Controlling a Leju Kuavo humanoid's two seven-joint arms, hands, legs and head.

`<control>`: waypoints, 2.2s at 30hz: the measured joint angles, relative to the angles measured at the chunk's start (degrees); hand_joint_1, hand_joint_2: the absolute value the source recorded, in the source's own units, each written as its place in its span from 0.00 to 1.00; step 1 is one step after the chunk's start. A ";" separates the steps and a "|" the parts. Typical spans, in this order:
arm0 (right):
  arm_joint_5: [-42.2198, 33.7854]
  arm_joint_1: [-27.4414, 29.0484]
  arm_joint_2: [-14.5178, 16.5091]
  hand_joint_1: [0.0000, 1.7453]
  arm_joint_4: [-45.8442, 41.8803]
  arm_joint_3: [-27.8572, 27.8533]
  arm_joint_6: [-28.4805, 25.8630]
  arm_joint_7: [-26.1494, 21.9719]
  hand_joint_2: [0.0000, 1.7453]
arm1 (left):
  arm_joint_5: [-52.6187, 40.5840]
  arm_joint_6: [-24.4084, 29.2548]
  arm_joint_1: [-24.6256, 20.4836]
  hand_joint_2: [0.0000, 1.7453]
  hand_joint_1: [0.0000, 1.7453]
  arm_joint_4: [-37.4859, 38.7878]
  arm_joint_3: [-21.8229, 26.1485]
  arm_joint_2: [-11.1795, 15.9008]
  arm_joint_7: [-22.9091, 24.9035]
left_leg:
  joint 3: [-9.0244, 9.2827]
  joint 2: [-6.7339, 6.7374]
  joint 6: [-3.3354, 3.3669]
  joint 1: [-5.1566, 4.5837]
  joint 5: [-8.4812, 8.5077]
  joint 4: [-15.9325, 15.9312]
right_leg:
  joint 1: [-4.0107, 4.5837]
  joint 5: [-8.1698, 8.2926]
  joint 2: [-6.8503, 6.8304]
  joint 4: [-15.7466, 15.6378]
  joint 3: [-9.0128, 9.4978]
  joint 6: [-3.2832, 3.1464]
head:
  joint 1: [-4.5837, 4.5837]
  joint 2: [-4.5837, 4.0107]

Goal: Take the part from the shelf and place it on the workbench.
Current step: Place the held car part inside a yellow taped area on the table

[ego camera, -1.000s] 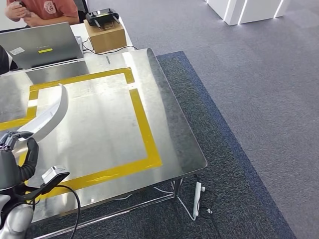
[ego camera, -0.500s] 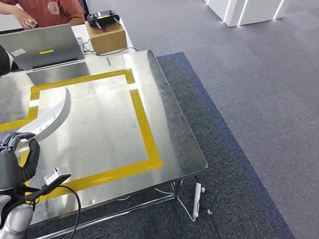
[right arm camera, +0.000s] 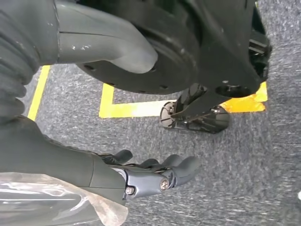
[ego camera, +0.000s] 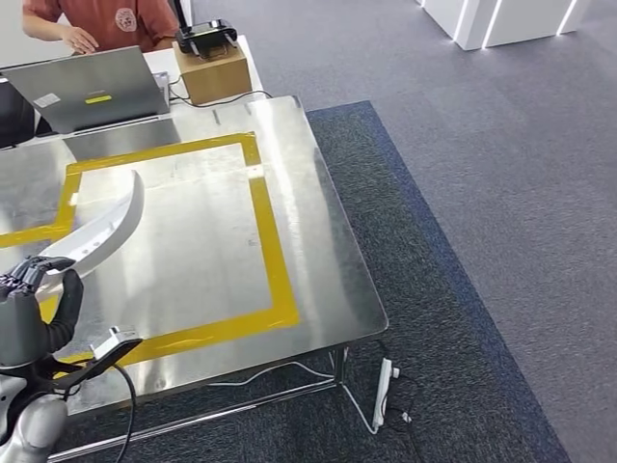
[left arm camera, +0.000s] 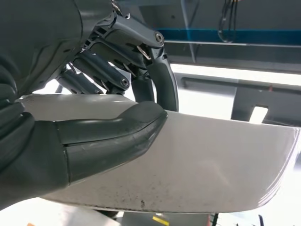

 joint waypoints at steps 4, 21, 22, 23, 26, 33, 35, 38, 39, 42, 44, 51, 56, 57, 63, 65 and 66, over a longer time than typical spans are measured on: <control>-0.02 0.22 -0.02 0.00 0.00 0.05 -0.04 -0.01 1.00 | 0.01 -0.02 -0.02 1.00 1.00 0.01 -0.01 -0.01 0.00 | -6.33 2.78 0.13 -0.20 -5.73 13.73 | 0.57 -0.25 -2.24 -0.02 -0.02 -0.88 | -0.46 0.00; 0.57 -0.66 -0.39 0.00 -0.13 0.31 0.03 0.20 1.00 | 2.73 -0.06 -2.53 1.00 1.00 3.98 -0.42 2.14 4.32 | 1.19 3.28 3.46 -1.51 1.32 -2.69 | 1.26 -5.21 -1.16 13.79 -7.64 1.10 | 0.25 0.00; 0.85 -0.68 -0.44 0.00 -0.17 0.48 0.02 0.42 1.00 | 3.13 -0.07 -3.36 1.00 1.00 5.24 -0.47 2.33 4.49 | 1.24 3.02 3.44 -1.55 1.30 -2.64 | 1.28 -2.97 -1.11 10.59 -6.31 0.89 | 0.26 0.00; 1.15 -0.67 -0.52 0.00 -0.25 0.71 0.02 0.69 1.00 | 3.49 -0.09 -4.37 1.00 1.00 6.72 -0.50 2.55 4.54 | 1.25 2.78 3.37 -1.58 1.27 -2.58 | 1.32 -1.02 -0.94 6.70 -4.60 0.61 | 0.29 0.00; 1.93 -0.71 -0.70 0.00 -0.57 1.46 0.01 1.37 1.00 | 4.30 -0.15 -7.84 1.00 1.00 12.01 -0.60 3.21 4.32 | 0.84 2.27 2.92 -1.80 1.28 -2.25 | 1.46 0.84 -0.55 -0.35 -1.29 0.00 | 0.30 0.00; 2.35 -0.44 -0.90 0.00 -1.18 2.47 -0.01 1.83 1.00 | 4.60 -0.64 -12.35 1.00 1.00 19.79 -1.62 3.89 4.33 | 0.97 2.21 2.84 -1.82 1.65 -2.66 | 1.56 0.99 -0.48 -0.80 -0.99 -0.13 | 0.21 0.00; 2.89 -0.58 -1.02 0.00 -1.36 2.78 0.01 2.08 1.00 | 4.04 -1.44 -14.32 1.00 1.00 22.68 -2.19 3.93 4.96 | 0.98 2.20 2.66 -1.80 1.74 -2.75 | 1.58 0.97 -0.56 -0.80 -0.99 -0.23 | 0.23 0.00; 3.70 -1.01 -1.24 0.00 -1.66 3.41 0.10 2.65 1.00 | 1.81 -1.50 -19.39 1.00 1.00 30.49 -3.64 3.94 6.06 | 0.96 2.18 2.44 -1.79 1.84 -2.80 | 1.59 1.01 -0.61 -0.78 -0.98 -0.32 | 0.24 0.00; 3.92 -1.15 -1.31 0.00 -1.78 3.66 0.15 2.82 1.00 | 0.88 -1.34 -21.46 1.00 1.00 33.68 -4.19 3.92 6.46 | 0.96 2.18 2.38 -1.79 1.87 -2.81 | 1.60 1.04 -0.61 -0.77 -0.98 -0.37 | 0.24 0.00; 4.39 -1.40 -1.51 0.00 -2.07 4.29 0.24 3.28 1.00 | -3.05 -0.89 -27.39 1.00 1.00 43.00 -5.91 3.84 8.49 | 0.94 2.19 2.28 -1.79 1.92 -2.80 | 1.59 1.13 -0.57 -0.77 -0.97 -0.46 | 0.24 0.00; 4.62 -1.54 -1.60 0.00 -2.24 4.57 0.26 3.53 1.00 | -6.60 -0.74 -30.68 1.00 1.00 48.11 -6.93 3.78 10.60 | 0.93 2.19 2.27 -1.80 1.93 -2.79 | 1.56 1.17 -0.54 -0.77 -0.96 -0.46 | 0.25 0.00; 4.82 -2.26 -1.66 0.00 -2.82 5.37 0.30 4.26 1.00 | -19.22 -1.28 -38.93 1.00 1.00 61.66 -11.59 3.82 21.25 | 0.89 2.20 2.28 -1.91 1.92 -2.73 | 1.42 1.23 -0.53 -0.86 -0.92 -0.37 | 0.25 0.00; 4.78 -2.30 -1.66 0.00 -2.92 5.45 0.31 4.40 1.00 | -23.31 -3.37 -41.49 1.00 1.00 66.37 -14.14 4.27 26.46 | 0.87 2.20 2.30 -1.92 1.90 -2.73 | 1.42 1.25 -0.50 -0.93 -0.92 -0.34 | 0.25 0.00; 4.78 -2.31 -1.66 0.00 -2.93 5.45 0.31 4.41 1.00 | -23.92 -3.72 -41.74 1.00 1.00 66.87 -14.50 4.43 27.20 | 0.87 2.20 2.30 -1.92 1.90 -2.73 | 1.42 1.25 -0.50 -0.93 -0.92 -0.34 | 0.25 0.00; 4.74 -2.31 -1.66 0.00 -2.95 5.45 0.33 4.43 1.00 | -25.85 -4.65 -42.51 1.00 1.00 68.53 -16.06 5.28 29.43 | 0.87 2.20 2.30 -1.92 1.90 -2.73 | 1.43 1.24 -0.50 -0.93 -0.93 -0.34 | 0.26 0.00; 4.68 -2.31 -1.66 0.00 -2.95 5.45 0.33 4.41 1.00 | -26.66 -5.29 -42.80 1.00 1.00 68.98 -16.43 5.46 30.55 | 0.87 2.20 2.30 -1.92 1.90 -2.73 | 1.44 1.24 -0.50 -0.93 -0.92 -0.33 | 0.25 0.00; 4.65 -2.31 -1.66 0.00 -2.95 5.45 0.33 4.41 1.00 | -27.16 -5.80 -42.96 1.00 1.00 69.17 -16.64 5.59 31.25 | 0.87 2.20 2.30 -1.92 1.90 -2.73 | 1.44 1.25 -0.50 -0.93 -0.92 -0.33 | 0.25 0.00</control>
